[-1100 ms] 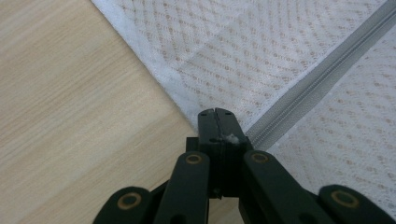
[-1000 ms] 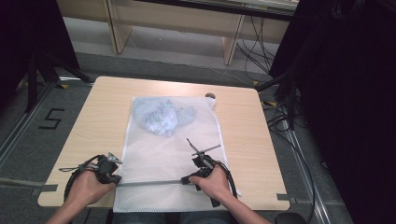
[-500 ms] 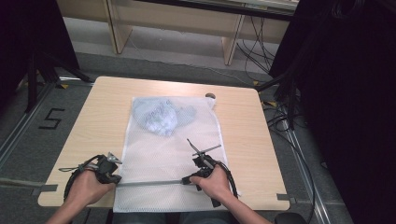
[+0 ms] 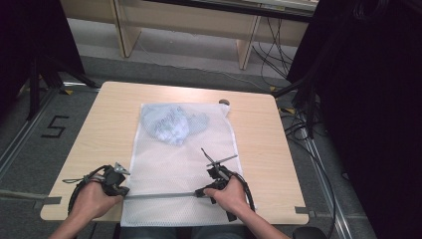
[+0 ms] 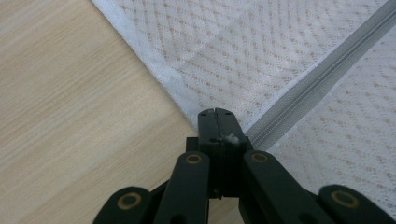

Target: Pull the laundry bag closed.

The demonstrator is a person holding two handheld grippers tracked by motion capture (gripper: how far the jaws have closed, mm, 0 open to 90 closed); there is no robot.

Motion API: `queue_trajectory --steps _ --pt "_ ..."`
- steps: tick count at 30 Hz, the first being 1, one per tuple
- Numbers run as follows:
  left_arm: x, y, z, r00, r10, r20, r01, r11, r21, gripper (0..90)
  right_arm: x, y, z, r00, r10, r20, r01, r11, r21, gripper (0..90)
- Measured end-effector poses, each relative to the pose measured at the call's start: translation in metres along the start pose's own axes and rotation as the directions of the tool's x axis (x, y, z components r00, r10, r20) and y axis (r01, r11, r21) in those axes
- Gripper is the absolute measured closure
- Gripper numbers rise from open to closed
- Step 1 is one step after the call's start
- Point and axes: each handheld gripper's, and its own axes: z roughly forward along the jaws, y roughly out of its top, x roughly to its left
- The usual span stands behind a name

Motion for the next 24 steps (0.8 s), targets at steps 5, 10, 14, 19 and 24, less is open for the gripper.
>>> queue_trajectory --steps 5,10,14,19,24 --pt "0.000 0.000 0.000 1.0000 0.003 -0.004 -0.003 1.0000 -0.001 90.0 -0.002 0.000 -0.001 1.0000 -0.002 0.002 0.002 1.000 -0.004 87.1" --pt "0.000 0.000 0.000 1.0000 0.008 -0.003 -0.008 1.0000 0.001 90.0 -0.010 -0.002 -0.007 0.9992 0.017 0.037 -0.017 1.000 -0.015 87.1" --pt "-0.001 0.001 -0.001 0.9999 0.010 -0.011 -0.010 0.9999 0.013 90.0 -0.014 -0.004 -0.013 0.9991 0.016 0.038 -0.016 1.000 -0.013 87.1" --pt "0.000 0.000 0.000 1.0000 0.006 -0.006 -0.006 1.0000 0.002 90.0 -0.014 -0.004 -0.012 0.9993 0.010 0.036 -0.009 1.000 -0.019 87.1" --pt "0.000 0.000 0.000 1.0000 0.006 -0.004 -0.006 1.0000 0.001 90.0 -0.015 -0.003 -0.013 0.9996 0.013 0.024 -0.013 1.000 -0.017 87.1"
